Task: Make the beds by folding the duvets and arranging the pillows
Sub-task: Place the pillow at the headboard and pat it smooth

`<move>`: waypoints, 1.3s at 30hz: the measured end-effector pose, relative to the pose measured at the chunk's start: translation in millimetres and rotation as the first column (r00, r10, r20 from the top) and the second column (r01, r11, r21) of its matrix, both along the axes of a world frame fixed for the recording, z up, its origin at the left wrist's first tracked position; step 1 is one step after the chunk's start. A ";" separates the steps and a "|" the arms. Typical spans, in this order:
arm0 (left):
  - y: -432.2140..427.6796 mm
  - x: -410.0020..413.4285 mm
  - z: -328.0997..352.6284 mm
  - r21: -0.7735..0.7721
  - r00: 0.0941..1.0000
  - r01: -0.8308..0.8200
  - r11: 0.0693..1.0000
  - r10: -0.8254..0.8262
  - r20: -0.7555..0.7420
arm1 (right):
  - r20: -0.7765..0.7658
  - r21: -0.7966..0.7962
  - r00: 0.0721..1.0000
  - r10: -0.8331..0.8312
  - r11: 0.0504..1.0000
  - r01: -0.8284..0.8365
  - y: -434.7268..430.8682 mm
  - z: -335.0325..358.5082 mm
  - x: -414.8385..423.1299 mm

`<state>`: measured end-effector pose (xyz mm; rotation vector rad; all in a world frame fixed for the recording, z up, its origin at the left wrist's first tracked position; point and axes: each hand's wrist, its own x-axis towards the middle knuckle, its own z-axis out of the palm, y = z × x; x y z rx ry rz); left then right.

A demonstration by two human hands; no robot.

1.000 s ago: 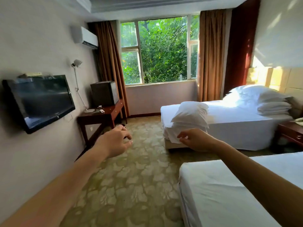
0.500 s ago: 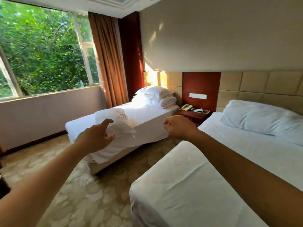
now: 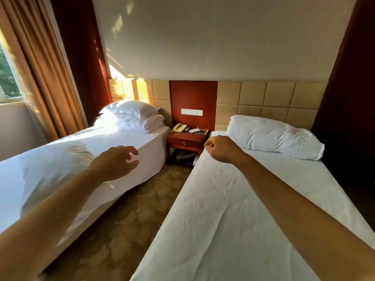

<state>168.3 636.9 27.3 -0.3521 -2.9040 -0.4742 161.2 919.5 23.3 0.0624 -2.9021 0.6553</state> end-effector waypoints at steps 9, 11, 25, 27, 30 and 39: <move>-77.7 -220.3 -29.4 0.018 0.988 0.138 0.990 -0.139 0.066 | 0.034 0.037 0.993 -0.110 0.993 0.109 -74.2 0.8 -169.0; -92.6 -278.3 -37.7 0.041 0.979 0.190 0.981 -0.192 0.067 | 0.027 0.064 0.984 -0.178 0.982 0.176 -85.9 -6.1 -202.6; -138.9 -609.7 -70.6 0.095 0.795 0.519 0.850 -0.520 0.312 | 0.093 0.014 0.763 -0.639 0.767 0.641 -128.7 -41.2 -391.8; -114.1 -647.2 -76.9 0.157 0.778 0.543 0.825 -0.565 0.275 | 0.118 -0.004 0.712 -0.692 0.717 0.697 -119.9 -51.7 -415.4; -79.7 -702.4 -83.5 0.236 0.793 0.568 0.789 -0.601 0.099 | 0.130 -0.026 0.647 -0.751 0.650 0.760 -95.2 -63.7 -459.5; -10.2 -970.2 -51.0 0.255 0.795 0.589 0.767 -0.607 -0.007 | 0.094 -0.047 0.501 -0.861 0.498 0.866 2.1 -72.0 -664.9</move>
